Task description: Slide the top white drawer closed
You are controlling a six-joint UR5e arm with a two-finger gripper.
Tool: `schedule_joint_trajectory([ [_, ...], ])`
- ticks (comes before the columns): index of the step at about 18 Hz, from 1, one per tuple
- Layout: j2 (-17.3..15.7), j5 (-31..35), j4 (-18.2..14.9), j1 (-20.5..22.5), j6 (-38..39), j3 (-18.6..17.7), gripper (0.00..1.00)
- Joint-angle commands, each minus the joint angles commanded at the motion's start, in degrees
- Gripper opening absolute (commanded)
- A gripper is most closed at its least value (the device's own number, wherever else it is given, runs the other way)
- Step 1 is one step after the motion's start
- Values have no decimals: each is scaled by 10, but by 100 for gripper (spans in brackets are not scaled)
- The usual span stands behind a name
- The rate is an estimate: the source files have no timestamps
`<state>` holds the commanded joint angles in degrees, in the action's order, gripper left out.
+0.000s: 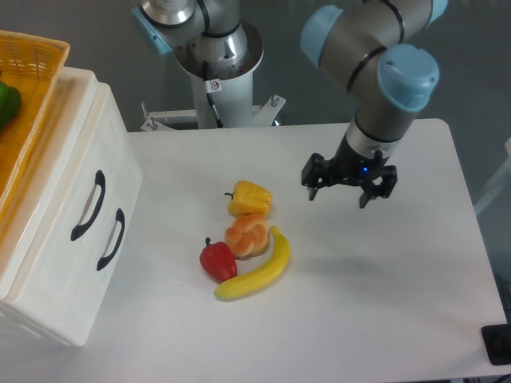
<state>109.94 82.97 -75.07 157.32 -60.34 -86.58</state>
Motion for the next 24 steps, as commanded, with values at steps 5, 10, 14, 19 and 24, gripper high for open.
schedule_joint_trajectory([
  [5,24,4,33,27,-157,2,100],
  [10,26,15,33,72,-233,3,100],
  [14,25,18,33,94,-275,2,100],
  [19,26,76,33,93,-276,1,100],
  [24,26,80,33,91,-276,-3,100],
])
